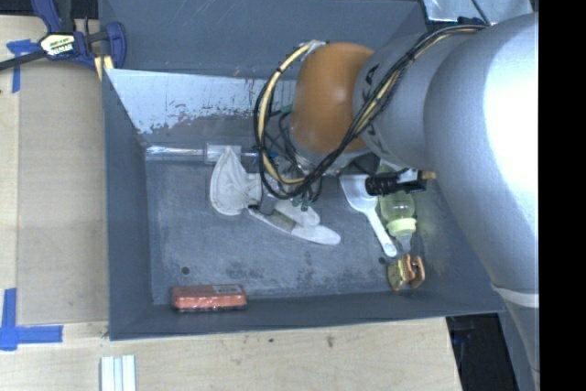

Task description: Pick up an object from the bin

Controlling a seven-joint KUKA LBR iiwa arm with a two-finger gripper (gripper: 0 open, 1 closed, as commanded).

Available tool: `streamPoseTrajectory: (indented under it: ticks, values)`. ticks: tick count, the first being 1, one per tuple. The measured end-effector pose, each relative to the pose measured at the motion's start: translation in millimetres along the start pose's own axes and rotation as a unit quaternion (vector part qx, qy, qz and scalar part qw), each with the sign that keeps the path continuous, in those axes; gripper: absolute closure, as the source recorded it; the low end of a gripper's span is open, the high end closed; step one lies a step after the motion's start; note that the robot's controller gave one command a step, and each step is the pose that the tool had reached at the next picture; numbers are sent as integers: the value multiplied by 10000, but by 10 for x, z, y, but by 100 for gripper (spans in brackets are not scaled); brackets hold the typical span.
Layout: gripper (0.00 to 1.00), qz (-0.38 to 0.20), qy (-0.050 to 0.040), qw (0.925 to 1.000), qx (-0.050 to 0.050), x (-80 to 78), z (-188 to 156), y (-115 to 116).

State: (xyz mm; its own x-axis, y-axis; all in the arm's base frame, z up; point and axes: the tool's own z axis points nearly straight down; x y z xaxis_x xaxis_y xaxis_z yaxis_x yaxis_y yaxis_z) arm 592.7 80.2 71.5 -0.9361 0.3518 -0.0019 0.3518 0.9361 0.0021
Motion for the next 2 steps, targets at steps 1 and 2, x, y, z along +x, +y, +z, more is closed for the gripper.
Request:
streamPoseTrajectory:
  ticks: [1, 2]
  values:
    - [100, 0, 0, 10000, 0, 0, 0, 0]
    - [100, -74, -1, 10000, 2, 13, -58, -46]
